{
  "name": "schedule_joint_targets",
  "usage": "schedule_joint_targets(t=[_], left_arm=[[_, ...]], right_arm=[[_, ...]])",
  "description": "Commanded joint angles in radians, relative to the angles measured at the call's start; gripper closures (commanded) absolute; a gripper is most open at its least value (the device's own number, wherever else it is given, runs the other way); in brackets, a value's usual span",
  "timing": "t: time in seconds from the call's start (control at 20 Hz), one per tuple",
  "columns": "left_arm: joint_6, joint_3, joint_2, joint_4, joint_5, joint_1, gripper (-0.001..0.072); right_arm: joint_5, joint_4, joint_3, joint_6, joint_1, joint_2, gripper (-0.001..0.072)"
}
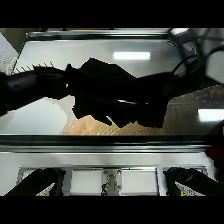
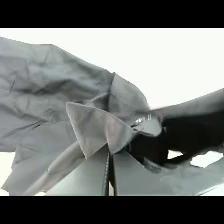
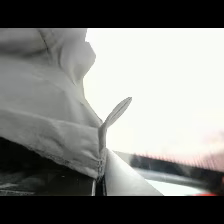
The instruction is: Fold the clothes and pants, and hang the long-sleeved shirts on hangers.
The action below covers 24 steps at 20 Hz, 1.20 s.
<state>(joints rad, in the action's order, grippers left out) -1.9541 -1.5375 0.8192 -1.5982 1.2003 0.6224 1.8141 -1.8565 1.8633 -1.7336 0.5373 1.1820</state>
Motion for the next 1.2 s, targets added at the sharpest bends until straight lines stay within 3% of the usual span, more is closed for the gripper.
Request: schedule_joint_targets(t=[0.0,0.2,0.4,0.7,0.9,1.15], left_arm=[[0.009,-0.059,0.002,0.031,0.147,-0.003,0.0694],[-0.008,0.215,0.002,0.031,0.307,-0.003,0.0694],[-0.005,0.48,0.053,0.032,0.194,-0.003,0.0693],[0.126,0.42,0.292,0.091,0.093,-0.037,0.0694],[0.153,0.371,0.301,0.158,0.103,-0.175,0.0694],[0.298,0.431,0.27,0.327,0.104,-0.194,0.0693]], right_arm=[[0.028,0.005,0.102,-0.05,-0.005,-0.021,0.0702],[0.03,0.048,-0.066,-0.05,-0.004,-0.023,0.0702],[0.027,0.097,-0.314,-0.042,-0.011,-0.005,0.0705],[0.015,0.113,-0.426,-0.009,-0.05,0.073,0.0704],[0.015,0.134,-0.426,-0.053,-0.05,0.061,0.0701],[0.007,0.134,-0.426,-0.079,-0.045,0.061,0.07]])
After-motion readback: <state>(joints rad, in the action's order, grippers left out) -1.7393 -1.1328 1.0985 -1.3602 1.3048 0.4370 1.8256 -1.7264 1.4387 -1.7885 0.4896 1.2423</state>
